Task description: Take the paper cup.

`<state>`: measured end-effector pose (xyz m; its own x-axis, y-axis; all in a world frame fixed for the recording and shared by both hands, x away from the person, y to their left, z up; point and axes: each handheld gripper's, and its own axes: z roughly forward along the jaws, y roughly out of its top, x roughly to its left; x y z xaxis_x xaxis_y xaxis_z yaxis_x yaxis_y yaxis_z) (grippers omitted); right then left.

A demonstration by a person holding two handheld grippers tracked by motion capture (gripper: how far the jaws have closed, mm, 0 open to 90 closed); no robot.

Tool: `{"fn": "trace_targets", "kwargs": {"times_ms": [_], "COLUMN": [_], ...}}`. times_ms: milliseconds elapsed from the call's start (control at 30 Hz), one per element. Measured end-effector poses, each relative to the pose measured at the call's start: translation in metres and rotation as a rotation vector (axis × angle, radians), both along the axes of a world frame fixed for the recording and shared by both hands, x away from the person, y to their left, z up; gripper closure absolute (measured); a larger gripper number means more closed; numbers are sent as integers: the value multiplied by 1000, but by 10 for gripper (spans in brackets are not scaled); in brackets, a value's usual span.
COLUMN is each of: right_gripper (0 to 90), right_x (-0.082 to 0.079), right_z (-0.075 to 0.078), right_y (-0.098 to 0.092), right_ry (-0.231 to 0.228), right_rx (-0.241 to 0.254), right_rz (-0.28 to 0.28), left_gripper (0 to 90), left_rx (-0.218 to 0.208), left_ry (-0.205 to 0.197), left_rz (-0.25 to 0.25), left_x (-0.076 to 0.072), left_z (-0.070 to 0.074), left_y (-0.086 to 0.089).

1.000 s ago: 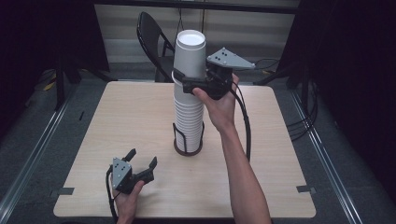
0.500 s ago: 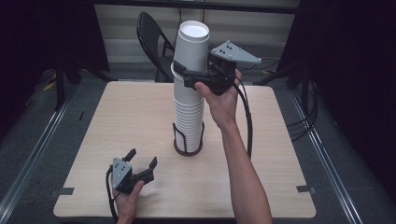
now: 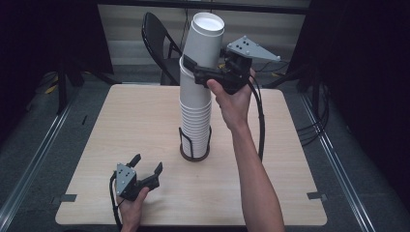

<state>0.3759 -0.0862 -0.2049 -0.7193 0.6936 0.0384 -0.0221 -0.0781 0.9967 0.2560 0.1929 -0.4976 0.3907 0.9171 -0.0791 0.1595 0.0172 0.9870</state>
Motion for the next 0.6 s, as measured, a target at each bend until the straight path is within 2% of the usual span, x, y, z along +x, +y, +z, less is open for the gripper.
{"fn": "trace_targets", "kwargs": {"times_ms": [500, 600], "right_gripper": [132, 133], "right_x": [-4, -5], "right_z": [5, 5], "right_y": [-13, -18], "right_ry": [0, 5], "right_rx": [26, 37], "right_rz": [-29, -52], "left_gripper": [163, 164], "left_rx": [3, 5], "left_ry": [-1, -1], "left_rz": [-1, -1], "left_x": [0, 0], "left_z": [0, 0], "left_y": [0, 0]}}
